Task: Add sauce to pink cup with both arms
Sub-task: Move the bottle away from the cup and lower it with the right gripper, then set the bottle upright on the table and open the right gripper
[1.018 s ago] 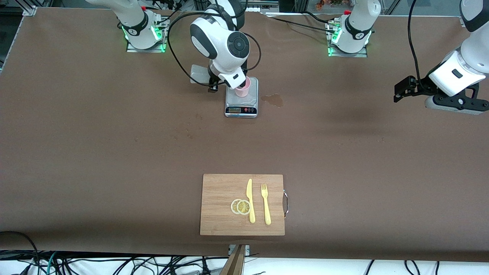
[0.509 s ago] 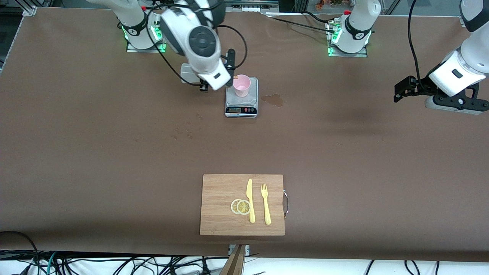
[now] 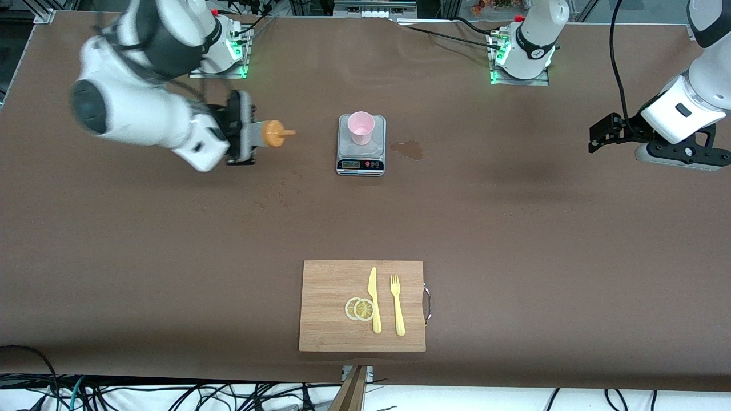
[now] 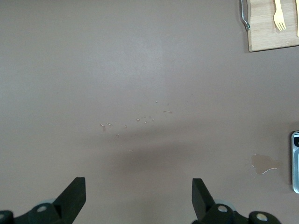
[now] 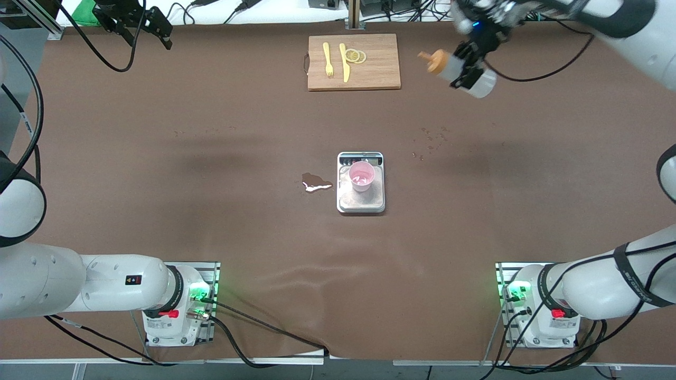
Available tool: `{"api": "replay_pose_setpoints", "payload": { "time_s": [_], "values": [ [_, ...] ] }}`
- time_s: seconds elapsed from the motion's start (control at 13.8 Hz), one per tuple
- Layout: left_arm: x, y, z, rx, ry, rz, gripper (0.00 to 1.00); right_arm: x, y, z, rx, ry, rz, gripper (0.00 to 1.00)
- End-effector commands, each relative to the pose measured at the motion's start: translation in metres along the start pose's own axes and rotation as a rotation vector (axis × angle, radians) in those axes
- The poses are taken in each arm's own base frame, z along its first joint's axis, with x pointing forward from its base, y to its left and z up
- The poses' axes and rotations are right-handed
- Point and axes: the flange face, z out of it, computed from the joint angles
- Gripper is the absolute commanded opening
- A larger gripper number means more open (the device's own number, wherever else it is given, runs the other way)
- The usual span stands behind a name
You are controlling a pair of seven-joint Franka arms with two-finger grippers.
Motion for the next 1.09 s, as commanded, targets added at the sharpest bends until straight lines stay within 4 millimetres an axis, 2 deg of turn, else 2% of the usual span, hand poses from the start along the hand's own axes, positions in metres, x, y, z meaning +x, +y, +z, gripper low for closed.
{"api": "replay_pose_setpoints", "payload": {
  "time_s": [0.0, 0.22, 0.29, 0.51, 0.65, 0.73, 0.87, 1.02],
  "values": [
    [0.000, 0.000, -0.005, -0.023, -0.004, 0.017, 1.00, -0.062, 0.018, -0.031, 0.008, 0.165, -0.075, 0.00],
    [0.000, 0.000, -0.005, -0.023, -0.004, 0.017, 1.00, -0.154, 0.053, -0.036, 0.037, 0.395, -0.070, 0.00],
    [0.000, 0.000, -0.005, -0.023, -0.006, 0.017, 1.00, -0.183, 0.069, -0.027, 0.054, 0.463, -0.069, 0.00],
    [0.000, 0.000, -0.005, -0.023, -0.007, 0.017, 1.00, -0.249, 0.111, 0.009, 0.009, 0.625, -0.149, 0.00],
    [0.000, -0.001, -0.005, -0.023, -0.007, 0.017, 1.00, -0.279, 0.128, 0.034, -0.013, 0.690, -0.171, 0.00],
    [0.000, -0.001, -0.005, -0.023, -0.007, 0.015, 1.00, -0.288, 0.134, 0.050, -0.022, 0.722, -0.196, 0.00],
    [0.000, 0.000, -0.005, -0.024, -0.009, 0.017, 1.00, -0.314, 0.152, 0.091, -0.034, 0.818, -0.240, 0.00],
    [-0.001, -0.001, -0.005, -0.024, -0.012, 0.014, 1.00, -0.330, 0.172, 0.122, -0.015, 0.879, -0.314, 0.00]
  ]
}}
